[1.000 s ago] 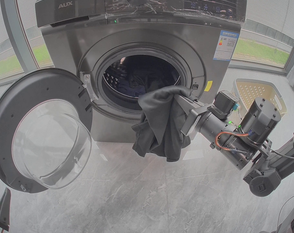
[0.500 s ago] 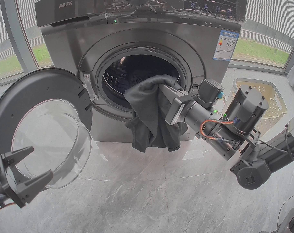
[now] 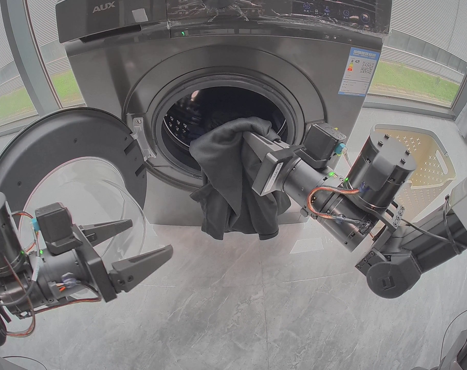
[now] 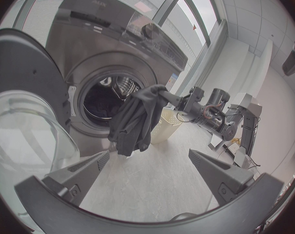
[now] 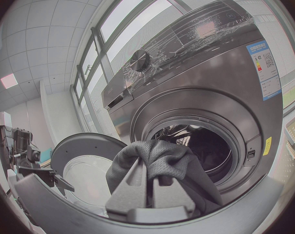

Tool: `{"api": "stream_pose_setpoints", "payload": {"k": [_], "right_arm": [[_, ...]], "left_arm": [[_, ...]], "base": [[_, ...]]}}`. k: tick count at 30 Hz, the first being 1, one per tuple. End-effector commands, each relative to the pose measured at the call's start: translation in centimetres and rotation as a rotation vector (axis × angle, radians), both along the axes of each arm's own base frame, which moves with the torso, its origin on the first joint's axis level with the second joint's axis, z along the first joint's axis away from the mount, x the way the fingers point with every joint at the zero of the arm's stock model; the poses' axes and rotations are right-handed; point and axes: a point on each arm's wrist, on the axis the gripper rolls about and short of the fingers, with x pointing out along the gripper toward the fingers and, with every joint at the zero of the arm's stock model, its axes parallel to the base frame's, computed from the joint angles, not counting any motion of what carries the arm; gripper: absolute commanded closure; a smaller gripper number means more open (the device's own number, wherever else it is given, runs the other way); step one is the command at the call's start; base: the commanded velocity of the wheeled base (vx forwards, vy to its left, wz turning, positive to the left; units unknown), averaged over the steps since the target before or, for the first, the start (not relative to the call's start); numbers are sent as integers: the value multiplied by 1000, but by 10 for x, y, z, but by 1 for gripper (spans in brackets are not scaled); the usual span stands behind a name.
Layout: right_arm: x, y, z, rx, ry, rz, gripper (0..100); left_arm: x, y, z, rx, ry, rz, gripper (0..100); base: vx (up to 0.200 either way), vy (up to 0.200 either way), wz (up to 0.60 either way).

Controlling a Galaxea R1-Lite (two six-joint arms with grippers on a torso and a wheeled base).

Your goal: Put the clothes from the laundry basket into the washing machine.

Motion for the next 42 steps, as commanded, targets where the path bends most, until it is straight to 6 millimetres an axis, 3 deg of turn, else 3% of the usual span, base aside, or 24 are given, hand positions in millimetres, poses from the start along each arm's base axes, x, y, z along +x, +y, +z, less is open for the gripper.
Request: {"api": "stream_pose_setpoints", "payload": {"k": [1,11,21,22,28,42], "right_arm": [[1,1,0,-2,2,1,100],[-2,7,6,17,-15,14,100],[-6,11,7,23,-16,24,100],[-7,12,7,21,-13,27,100],[-10,15,7,22,-14,36,100],[-15,18,7,24,-15,51,100]], "left_arm": [[23,-16,-24,49,89,-18,0],[40,-21,-39,80,133,2,0],[68,-29,-67,135,198,10,0],[80,-35,-72,125,185,12,0],[108,-47,-87,102,159,21,0],[143,-58,-95,75,108,55,0]], "base": [[0,0,0],[0,0,0],[0,0,0],[0,0,0],[0,0,0],[0,0,0]]}}
